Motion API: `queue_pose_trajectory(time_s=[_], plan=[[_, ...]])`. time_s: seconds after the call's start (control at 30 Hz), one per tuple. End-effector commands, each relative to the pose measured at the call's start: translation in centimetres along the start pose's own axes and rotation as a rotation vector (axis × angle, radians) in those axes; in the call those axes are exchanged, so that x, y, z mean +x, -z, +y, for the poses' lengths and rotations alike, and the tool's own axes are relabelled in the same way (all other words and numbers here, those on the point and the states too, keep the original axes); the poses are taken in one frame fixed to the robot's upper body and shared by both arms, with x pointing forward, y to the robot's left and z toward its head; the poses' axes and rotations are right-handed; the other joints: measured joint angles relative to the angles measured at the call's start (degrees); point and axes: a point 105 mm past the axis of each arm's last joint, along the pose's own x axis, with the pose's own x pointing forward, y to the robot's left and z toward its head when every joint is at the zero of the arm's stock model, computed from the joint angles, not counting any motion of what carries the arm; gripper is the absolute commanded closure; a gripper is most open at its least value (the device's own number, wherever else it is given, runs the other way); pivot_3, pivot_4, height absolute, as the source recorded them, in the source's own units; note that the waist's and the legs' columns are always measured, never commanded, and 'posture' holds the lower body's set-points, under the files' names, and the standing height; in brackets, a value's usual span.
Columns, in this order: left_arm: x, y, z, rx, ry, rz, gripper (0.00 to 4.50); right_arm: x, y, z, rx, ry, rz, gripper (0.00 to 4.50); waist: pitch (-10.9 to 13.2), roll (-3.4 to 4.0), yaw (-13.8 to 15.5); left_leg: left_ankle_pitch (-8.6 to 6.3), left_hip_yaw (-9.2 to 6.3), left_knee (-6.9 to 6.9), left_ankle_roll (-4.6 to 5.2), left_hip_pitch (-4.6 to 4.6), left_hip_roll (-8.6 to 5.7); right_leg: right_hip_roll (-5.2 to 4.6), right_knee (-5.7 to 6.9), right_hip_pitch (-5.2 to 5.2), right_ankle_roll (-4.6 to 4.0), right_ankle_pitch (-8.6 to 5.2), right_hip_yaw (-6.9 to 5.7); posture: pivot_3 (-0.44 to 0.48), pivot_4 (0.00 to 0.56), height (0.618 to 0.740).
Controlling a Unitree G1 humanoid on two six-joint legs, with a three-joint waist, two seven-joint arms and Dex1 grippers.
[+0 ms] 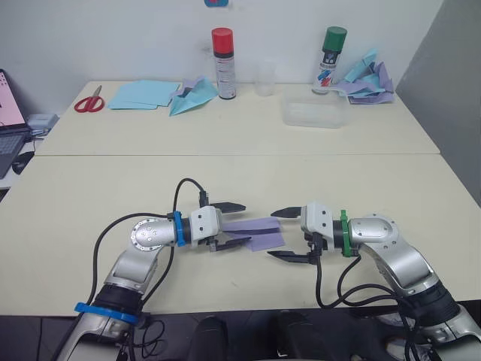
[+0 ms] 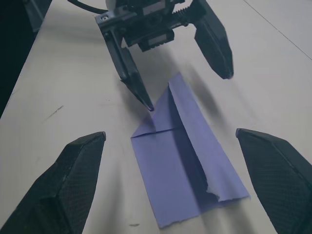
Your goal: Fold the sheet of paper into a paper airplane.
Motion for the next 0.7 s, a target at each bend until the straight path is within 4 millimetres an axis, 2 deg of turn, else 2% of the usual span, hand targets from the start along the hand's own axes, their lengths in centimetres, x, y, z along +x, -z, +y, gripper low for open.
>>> queue_pose_trajectory(time_s=[0.03, 0.3, 0.5, 0.7], plan=[[0.3, 0.1, -0.2, 0.032, 0.027, 0.01, 1.73, -0.4, -1.0, -0.2, -0.04, 0.025, -0.017, 0.0, 0.0, 0.0, -0.1, 0.0, 0.01, 0.0, 0.0, 0.0, 0.0, 0.0, 0.0, 0.0, 0.0, 0.0, 0.01, 0.0, 0.15, 0.74], [-1.8, 0.3, -0.3, 0.049, 0.055, 0.037, 4.36, -0.4, -1.1, -0.1, -0.038, 0.03, -0.022, 0.0, 0.0, 0.0, 0.0, 0.0, 0.01, 0.0, 0.0, 0.0, 0.0, 0.0, 0.0, 0.0, 0.0, 0.0, 0.01, 0.0, 0.15, 0.74], [-5.0, 0.3, -0.2, 0.039, 0.078, 0.069, 4.47, -0.3, -1.2, 0.1, -0.035, 0.018, -0.033, 0.0, 0.0, 0.0, 0.0, 0.0, 0.0, -0.01, 0.0, 0.01, 0.04, 0.0, 0.0, -0.01, -0.01, 0.0, -0.01, 0.0, 0.15, 0.74], [-5.5, 0.4, -0.5, 0.056, 0.095, 0.071, 4.47, 0.0, -1.5, 0.2, -0.039, 0.0, -0.042, 0.0, 0.0, 0.0, 0.0, 0.0, 0.04, 0.01, 0.0, 0.0, 0.0, -0.03, -0.01, 0.0, -0.01, 0.0, 0.0, 0.0, 0.15, 0.74]])
